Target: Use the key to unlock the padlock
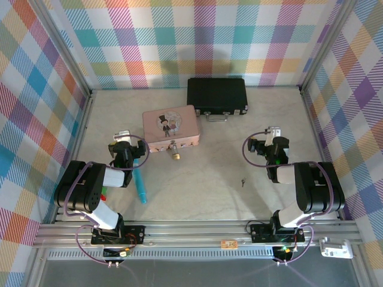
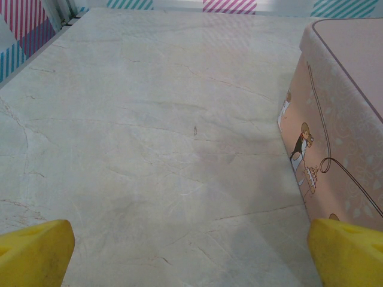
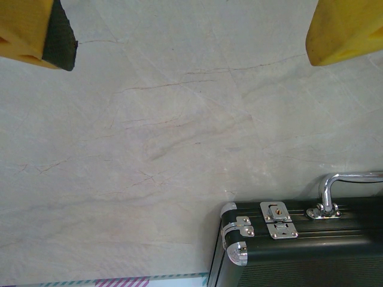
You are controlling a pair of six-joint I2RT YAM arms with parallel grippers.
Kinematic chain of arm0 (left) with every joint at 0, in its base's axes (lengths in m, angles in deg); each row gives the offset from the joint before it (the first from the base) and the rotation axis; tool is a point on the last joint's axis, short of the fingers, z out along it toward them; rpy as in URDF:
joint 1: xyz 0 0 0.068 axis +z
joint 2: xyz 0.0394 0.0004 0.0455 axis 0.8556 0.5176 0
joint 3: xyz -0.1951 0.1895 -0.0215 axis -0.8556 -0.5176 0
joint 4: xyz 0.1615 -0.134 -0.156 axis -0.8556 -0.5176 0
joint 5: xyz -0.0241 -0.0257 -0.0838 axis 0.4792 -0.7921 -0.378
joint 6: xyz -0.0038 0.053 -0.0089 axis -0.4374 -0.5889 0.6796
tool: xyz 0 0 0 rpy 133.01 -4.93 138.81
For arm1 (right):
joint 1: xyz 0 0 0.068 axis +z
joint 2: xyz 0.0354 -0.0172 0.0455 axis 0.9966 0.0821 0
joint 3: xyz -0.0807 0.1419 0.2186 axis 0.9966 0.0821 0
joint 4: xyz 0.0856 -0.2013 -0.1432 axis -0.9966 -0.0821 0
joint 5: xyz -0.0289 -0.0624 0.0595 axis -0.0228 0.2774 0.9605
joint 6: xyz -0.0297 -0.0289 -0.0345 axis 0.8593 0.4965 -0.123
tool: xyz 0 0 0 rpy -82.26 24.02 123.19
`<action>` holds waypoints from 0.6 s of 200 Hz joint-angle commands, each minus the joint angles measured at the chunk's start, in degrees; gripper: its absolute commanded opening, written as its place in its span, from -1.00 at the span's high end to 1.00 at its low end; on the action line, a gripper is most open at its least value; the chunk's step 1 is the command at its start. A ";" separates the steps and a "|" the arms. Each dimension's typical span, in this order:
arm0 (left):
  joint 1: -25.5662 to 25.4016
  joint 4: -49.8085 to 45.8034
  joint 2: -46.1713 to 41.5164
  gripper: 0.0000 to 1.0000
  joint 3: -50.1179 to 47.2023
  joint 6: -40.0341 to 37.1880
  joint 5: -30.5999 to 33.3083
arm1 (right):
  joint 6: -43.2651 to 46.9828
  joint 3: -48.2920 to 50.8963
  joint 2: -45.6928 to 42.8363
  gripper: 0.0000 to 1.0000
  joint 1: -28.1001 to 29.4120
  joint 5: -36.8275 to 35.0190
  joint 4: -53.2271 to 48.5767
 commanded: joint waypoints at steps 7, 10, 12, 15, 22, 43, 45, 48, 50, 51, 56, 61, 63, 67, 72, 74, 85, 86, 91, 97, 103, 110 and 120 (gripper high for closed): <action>0.46 -0.28 -0.15 -0.99 1.16 0.62 -1.35 | 0.45 -1.19 -1.05 -0.98 0.09 1.06 -0.17; 0.49 -0.15 -0.15 -0.99 1.08 0.49 -1.35 | 0.59 -1.41 -1.36 -0.98 0.10 1.10 -1.02; 0.52 -0.01 -0.13 -0.99 1.01 0.47 -1.31 | 0.60 -1.61 -1.65 -0.98 0.22 1.16 -1.42; 0.44 0.37 -0.21 -0.99 0.85 0.42 -0.84 | 0.58 -1.74 -2.00 -0.98 0.19 1.17 -2.04; 0.14 -0.32 -0.86 -0.99 0.94 0.97 1.99 | 0.36 -2.45 -3.25 -0.98 0.45 -0.26 -3.90; -0.89 -2.61 -3.38 -0.99 1.10 -0.33 2.54 | -3.04 -9.22 -8.21 -0.99 0.96 -4.36 -22.14; -1.19 -3.66 -3.83 -0.99 1.43 -0.44 3.27 | -3.75 -9.96 -8.55 -0.98 1.01 -4.49 -24.12; -1.68 -5.11 -4.75 -0.99 2.06 -0.56 4.42 | -4.73 -11.10 -9.02 -0.99 1.00 -4.89 -26.87; -1.98 -6.61 -5.41 -0.99 2.44 -0.67 5.24 | -5.41 -11.86 -9.32 -0.99 1.04 -5.06 -28.45; -2.18 -7.28 -5.72 -0.99 2.68 -0.72 5.63 | -5.80 -12.19 -9.48 -0.99 1.00 -5.11 -29.40; -2.72 -10.07 -7.80 -0.99 3.76 -0.83 7.22 | -7.52 -13.87 -10.19 -1.00 1.04 -5.08 -33.55; -3.15 -13.98 -9.46 -0.99 5.43 -0.85 8.27 | -9.19 -15.38 -10.80 -0.98 1.20 -4.91 -36.63; -3.16 -15.66 -10.10 -0.99 6.09 -0.76 8.66 | -9.95 -15.92 -11.00 -0.97 1.22 -4.89 -38.05; -3.24 -18.32 -11.19 -0.99 7.31 -0.43 9.68 | -11.33 -16.88 -11.46 -0.97 1.37 -4.67 -41.12; -3.33 -20.86 -12.18 -0.99 8.93 0.22 10.86 | -12.86 -18.14 -12.04 -0.95 1.61 -4.15 -44.29; -3.34 -21.93 -12.78 -0.99 9.50 0.45 11.24 | -13.33 -18.56 -12.25 -0.94 1.76 -3.93 -45.48; -3.63 -27.55 -14.98 -0.99 12.90 2.27 12.29 | -16.56 -20.73 -13.28 -0.90 2.71 -3.09 -51.65; -3.66 -28.08 -15.21 -0.99 13.23 2.55 12.32 | -16.82 -20.98 -13.34 -0.90 2.80 -2.98 -52.03; -3.74 -30.52 -16.20 -0.99 14.66 4.19 12.32 | -17.93 -21.84 -13.69 -0.88 3.40 -2.56 -55.59; -3.87 -34.13 -17.24 -0.99 16.63 7.02 11.66 | -19.14 -23.54 -13.89 -0.88 4.31 -2.50 -59.64; -3.96 -37.89 -18.11 -0.99 18.59 9.74 9.57 | -19.84 -25.07 -13.94 -0.86 5.12 -2.21 -63.71; -4.19 -42.01 -18.95 -0.99 20.90 12.36 6.30 | -20.06 -26.85 -13.71 -0.82 6.00 -1.94 -68.46; -4.72 -46.34 -19.39 -0.99 23.54 15.79 1.68 | -20.42 -28.77 -13.40 -0.79 7.14 -1.74 -74.46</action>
